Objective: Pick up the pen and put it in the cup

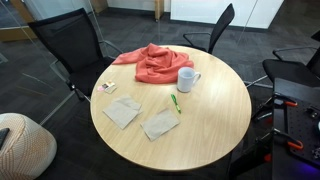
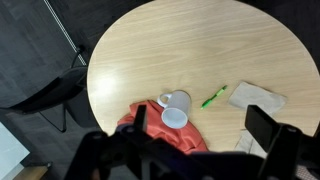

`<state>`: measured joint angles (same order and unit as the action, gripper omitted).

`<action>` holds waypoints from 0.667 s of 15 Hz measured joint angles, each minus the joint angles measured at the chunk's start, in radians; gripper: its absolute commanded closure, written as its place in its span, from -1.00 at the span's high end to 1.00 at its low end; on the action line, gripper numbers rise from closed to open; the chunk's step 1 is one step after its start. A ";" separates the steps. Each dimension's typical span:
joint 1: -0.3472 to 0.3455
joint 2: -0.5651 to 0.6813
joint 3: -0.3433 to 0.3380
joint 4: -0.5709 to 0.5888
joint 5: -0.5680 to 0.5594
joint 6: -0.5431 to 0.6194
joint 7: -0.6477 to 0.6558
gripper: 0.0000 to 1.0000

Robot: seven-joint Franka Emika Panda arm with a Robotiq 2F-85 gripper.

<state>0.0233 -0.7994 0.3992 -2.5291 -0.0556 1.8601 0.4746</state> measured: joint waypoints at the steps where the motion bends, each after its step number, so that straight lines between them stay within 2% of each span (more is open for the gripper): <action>1: 0.000 0.008 -0.001 0.000 -0.001 0.005 0.000 1.00; 5: -0.011 0.081 -0.011 0.002 -0.005 0.101 0.002 1.00; 10: -0.050 0.234 -0.046 0.008 -0.007 0.335 0.023 1.00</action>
<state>-0.0269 -0.5649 0.3535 -2.5208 -0.0621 2.1951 0.4974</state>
